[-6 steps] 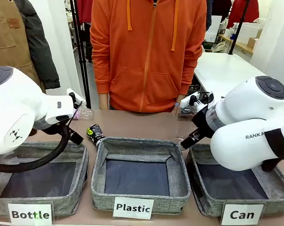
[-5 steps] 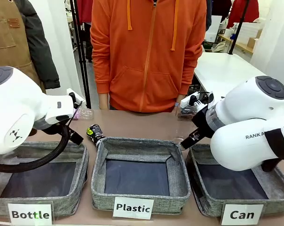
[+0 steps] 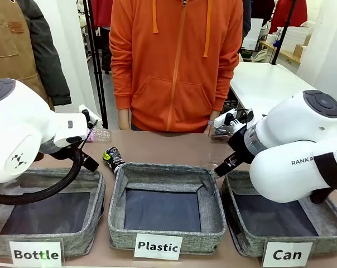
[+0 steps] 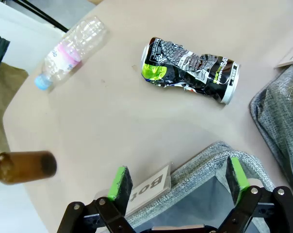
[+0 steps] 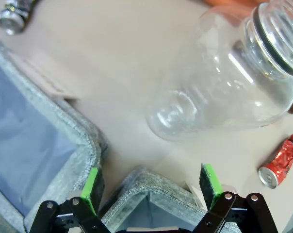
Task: Sort the can waste into the basket.
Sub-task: Pick up the can waste from the table and place it in the right Fabric basket.
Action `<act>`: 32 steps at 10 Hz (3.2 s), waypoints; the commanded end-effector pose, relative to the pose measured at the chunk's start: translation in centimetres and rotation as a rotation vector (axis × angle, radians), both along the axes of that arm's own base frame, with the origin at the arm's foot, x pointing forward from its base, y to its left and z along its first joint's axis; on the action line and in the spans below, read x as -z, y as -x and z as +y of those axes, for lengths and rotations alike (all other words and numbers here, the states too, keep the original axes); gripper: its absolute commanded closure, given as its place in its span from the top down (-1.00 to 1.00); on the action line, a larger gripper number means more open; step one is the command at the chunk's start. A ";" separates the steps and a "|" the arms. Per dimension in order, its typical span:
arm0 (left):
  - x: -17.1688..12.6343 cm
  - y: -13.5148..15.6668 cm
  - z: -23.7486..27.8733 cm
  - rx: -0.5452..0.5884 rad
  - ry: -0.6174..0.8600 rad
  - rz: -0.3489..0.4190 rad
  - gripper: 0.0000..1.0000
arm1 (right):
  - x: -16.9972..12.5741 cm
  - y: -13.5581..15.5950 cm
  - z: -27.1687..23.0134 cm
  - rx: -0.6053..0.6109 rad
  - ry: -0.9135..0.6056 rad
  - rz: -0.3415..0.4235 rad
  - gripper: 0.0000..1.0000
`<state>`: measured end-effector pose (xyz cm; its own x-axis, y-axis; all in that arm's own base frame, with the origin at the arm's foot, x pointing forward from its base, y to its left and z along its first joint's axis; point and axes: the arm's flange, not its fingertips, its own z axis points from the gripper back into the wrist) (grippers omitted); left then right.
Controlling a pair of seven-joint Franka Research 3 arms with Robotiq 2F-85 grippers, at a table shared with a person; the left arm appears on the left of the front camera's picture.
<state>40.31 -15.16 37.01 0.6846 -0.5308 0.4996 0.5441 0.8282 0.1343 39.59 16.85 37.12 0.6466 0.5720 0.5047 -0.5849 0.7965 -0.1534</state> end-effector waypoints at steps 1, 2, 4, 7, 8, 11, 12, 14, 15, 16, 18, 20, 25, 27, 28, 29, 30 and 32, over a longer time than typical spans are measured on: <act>0.0 0.0 0.0 0.001 0.000 0.000 1.00 | 0.0 0.0 0.0 0.000 -0.001 0.000 1.00; 0.0 0.0 0.0 0.001 0.000 0.000 1.00 | 0.0 0.0 0.0 0.000 -0.001 0.000 1.00; 0.0 0.0 0.0 0.001 0.000 0.000 1.00 | 0.0 0.0 0.0 0.000 -0.001 0.000 1.00; 0.0 0.0 0.0 0.001 0.000 0.000 1.00 | 0.0 0.0 0.0 0.000 -0.001 0.000 1.00; 0.0 0.0 0.0 0.001 0.000 0.000 1.00 | 0.0 0.0 0.0 0.000 -0.001 0.000 1.00; 0.0 0.0 0.0 0.001 0.000 0.000 1.00 | 0.0 0.0 0.0 0.000 0.000 0.000 1.00; 0.0 0.0 0.0 0.000 0.000 0.000 1.00 | -1.4 1.3 -0.5 0.008 0.016 -0.004 1.00; -3.8 3.7 1.7 0.005 0.107 0.029 1.00 | -5.4 4.1 -2.3 0.034 -0.064 0.061 1.00; -6.3 6.1 2.9 -0.037 0.207 0.090 1.00 | -7.8 5.8 -3.6 0.081 -0.147 0.117 1.00; -8.5 8.8 4.7 -0.064 0.301 0.135 1.00 | -10.2 8.0 -5.2 0.123 -0.245 0.218 1.00; -9.7 12.3 9.2 0.094 0.402 0.198 1.00 | -12.7 10.7 -9.7 0.216 -0.463 0.324 1.00; -10.4 14.3 17.1 0.157 0.620 0.206 1.00 | -13.2 12.6 -16.9 0.259 -0.714 0.367 1.00; -3.0 14.0 33.7 -0.086 1.019 0.068 1.00 | -7.4 19.5 -35.5 0.424 -1.228 0.278 1.00; -1.4 13.3 35.2 -0.139 1.138 0.031 1.00 | -5.4 20.6 -37.8 0.485 -1.320 0.265 1.00; -1.3 12.3 34.9 -0.165 1.131 -0.010 1.00 | -5.0 20.5 -37.5 0.526 -1.291 0.243 1.00; -2.2 14.9 38.1 -0.158 1.077 0.066 1.00 | -7.5 20.8 -40.6 0.516 -1.281 0.272 1.00; -2.2 14.9 38.1 -0.158 1.077 0.066 1.00 | -7.5 20.8 -40.6 0.516 -1.281 0.272 1.00; -2.2 14.9 38.1 -0.158 1.077 0.066 1.00 | -7.5 20.8 -40.6 0.516 -1.281 0.272 1.00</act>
